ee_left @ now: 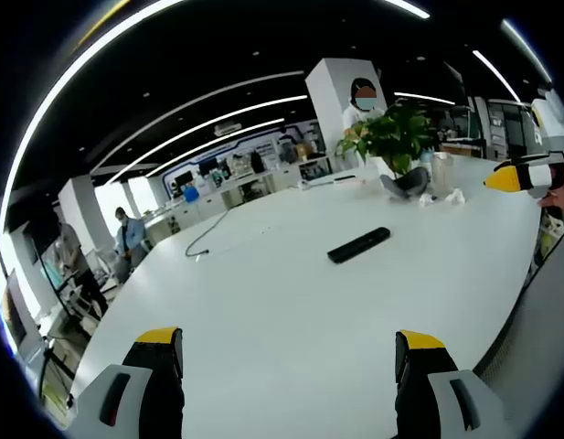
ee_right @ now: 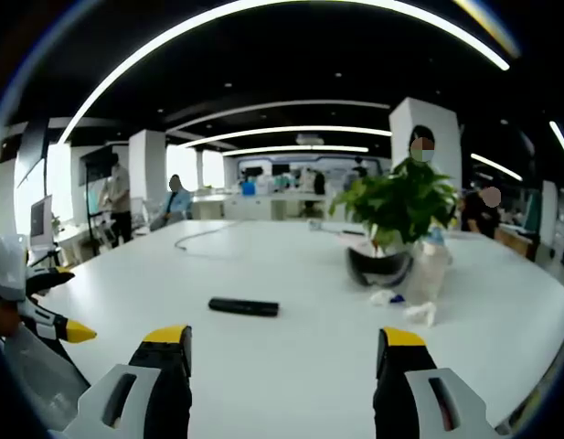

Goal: Press the specified remote control buttons in sequence, fully releasing each button before pressing the next.

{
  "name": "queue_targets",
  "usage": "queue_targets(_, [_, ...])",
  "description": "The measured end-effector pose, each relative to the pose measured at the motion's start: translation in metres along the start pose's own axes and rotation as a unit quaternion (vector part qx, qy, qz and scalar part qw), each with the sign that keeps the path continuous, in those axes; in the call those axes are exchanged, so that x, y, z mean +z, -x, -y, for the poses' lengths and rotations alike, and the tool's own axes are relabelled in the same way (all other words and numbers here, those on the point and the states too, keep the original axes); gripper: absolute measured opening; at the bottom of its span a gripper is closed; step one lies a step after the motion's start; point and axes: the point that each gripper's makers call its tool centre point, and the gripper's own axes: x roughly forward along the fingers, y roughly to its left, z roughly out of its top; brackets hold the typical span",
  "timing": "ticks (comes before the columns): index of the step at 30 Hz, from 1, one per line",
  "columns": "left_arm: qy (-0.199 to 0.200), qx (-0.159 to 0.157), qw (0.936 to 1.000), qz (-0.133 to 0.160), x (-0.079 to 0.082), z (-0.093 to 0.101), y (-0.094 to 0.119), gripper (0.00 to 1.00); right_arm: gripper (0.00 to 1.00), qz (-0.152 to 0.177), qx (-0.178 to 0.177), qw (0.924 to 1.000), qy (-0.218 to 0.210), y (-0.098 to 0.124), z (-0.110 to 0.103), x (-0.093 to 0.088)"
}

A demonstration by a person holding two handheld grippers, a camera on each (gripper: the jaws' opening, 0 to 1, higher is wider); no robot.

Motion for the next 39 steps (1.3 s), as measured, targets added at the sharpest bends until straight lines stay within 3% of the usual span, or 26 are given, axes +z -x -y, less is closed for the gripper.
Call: queue_targets(39, [-0.001, 0.003, 0.9999, -0.010, -0.0046, -0.0013, -0.0004, 1.00, 0.80, -0.005, 0.003, 1.0000, 0.002, 0.0004, -0.0016, -0.0024])
